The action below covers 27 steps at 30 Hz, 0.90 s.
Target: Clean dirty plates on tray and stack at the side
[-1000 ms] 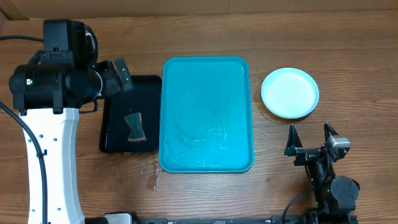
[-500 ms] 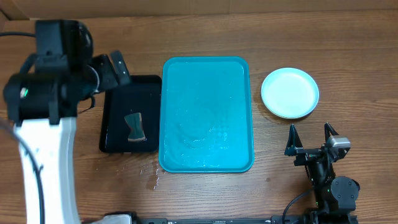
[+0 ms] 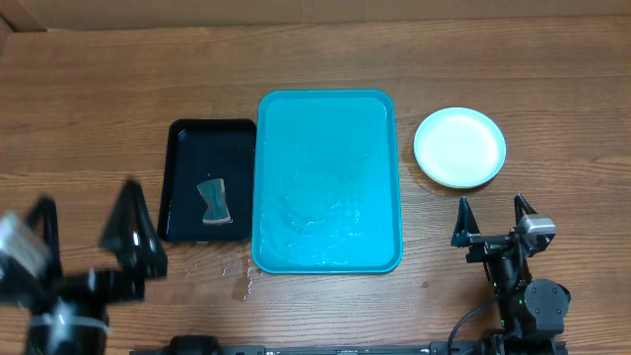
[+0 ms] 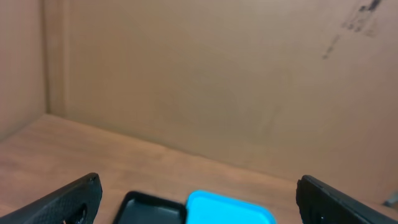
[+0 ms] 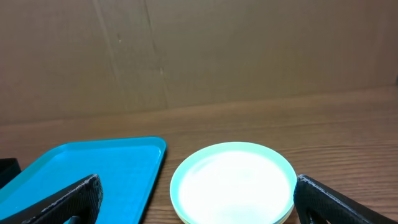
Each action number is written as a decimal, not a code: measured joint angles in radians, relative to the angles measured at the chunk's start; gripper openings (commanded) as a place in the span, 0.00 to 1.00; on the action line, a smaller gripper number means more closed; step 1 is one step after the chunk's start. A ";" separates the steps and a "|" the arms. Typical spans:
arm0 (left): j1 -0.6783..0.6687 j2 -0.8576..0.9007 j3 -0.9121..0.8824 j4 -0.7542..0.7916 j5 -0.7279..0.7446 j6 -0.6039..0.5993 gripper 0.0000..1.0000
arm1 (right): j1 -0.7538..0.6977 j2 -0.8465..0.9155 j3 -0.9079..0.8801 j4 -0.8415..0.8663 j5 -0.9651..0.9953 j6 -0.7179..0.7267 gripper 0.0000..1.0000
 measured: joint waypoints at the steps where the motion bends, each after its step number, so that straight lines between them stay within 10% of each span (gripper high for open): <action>1: 0.000 -0.052 -0.063 0.016 -0.016 0.000 1.00 | 0.000 0.000 0.000 0.000 0.000 0.000 0.99; 7: 0.000 -0.332 -0.417 0.229 -0.074 0.000 1.00 | 0.000 0.000 0.000 0.001 0.001 0.000 1.00; 19: 0.000 -0.614 -1.035 1.175 -0.049 -0.004 1.00 | 0.000 0.000 0.000 0.001 0.000 0.000 1.00; 27: 0.000 -0.614 -1.377 1.315 -0.032 -0.081 1.00 | 0.000 0.000 0.000 0.000 0.000 0.000 1.00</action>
